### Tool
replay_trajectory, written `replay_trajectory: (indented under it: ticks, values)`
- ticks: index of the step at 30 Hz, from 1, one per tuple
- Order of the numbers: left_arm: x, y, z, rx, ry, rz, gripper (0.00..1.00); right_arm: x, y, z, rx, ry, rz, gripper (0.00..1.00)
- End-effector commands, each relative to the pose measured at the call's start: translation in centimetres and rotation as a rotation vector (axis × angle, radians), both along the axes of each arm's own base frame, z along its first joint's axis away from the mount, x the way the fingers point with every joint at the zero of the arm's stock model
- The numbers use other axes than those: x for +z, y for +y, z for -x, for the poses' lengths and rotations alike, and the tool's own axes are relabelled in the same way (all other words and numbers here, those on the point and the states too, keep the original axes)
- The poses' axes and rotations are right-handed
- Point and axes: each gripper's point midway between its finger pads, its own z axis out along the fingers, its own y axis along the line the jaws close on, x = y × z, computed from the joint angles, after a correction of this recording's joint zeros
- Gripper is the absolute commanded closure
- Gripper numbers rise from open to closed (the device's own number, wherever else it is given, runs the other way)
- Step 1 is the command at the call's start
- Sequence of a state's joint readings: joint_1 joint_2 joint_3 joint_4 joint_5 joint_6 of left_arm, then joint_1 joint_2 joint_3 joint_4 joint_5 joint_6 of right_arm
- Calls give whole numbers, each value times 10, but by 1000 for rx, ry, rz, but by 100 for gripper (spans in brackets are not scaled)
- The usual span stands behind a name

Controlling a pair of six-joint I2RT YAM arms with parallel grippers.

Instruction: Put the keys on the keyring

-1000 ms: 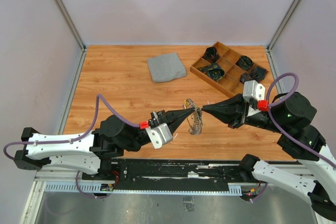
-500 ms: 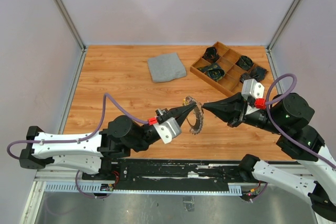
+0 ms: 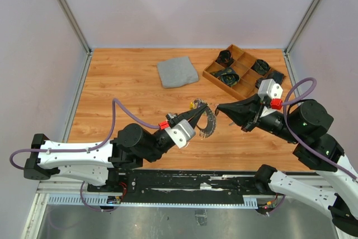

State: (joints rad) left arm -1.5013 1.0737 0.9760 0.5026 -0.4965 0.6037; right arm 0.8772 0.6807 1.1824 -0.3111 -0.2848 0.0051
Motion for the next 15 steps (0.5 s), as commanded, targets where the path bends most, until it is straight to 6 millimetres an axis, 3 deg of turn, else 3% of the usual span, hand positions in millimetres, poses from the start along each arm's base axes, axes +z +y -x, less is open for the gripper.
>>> replay_trajectory:
  ticks: [1, 15]
  values:
    - [28, 10, 0, 14, -5, 108, 100, 4, 4, -1, -5, 16, -42, 99]
    - [25, 10, -2, 28, 8, 104, 100, 15, 14, 5, 62, -5, -97, 99]
